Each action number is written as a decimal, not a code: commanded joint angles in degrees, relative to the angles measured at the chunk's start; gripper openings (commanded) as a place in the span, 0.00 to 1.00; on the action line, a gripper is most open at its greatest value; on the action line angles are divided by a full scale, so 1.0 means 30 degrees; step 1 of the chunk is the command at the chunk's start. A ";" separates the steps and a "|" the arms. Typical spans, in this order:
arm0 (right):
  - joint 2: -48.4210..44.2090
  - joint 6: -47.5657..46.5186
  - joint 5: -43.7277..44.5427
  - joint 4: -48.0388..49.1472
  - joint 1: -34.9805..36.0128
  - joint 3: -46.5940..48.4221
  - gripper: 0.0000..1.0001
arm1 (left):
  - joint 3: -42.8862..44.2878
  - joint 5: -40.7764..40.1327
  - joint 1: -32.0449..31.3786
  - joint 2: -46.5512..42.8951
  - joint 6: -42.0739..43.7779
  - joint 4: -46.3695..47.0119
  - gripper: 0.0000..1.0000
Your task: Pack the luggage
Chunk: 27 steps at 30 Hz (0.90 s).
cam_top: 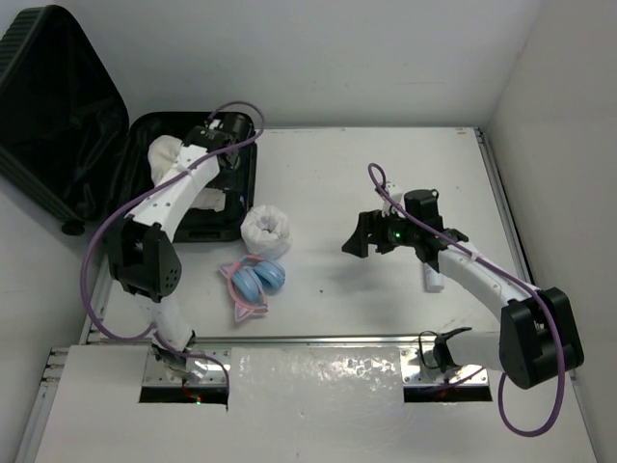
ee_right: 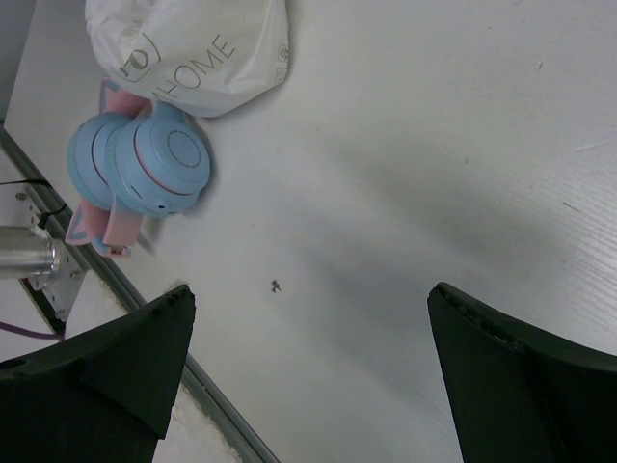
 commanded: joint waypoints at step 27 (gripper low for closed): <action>0.0710 0.0643 -0.1573 0.2752 0.0145 -0.0552 0.99 | -1.1761 1.0280 0.6112 0.2736 -0.6976 2.3642 1.00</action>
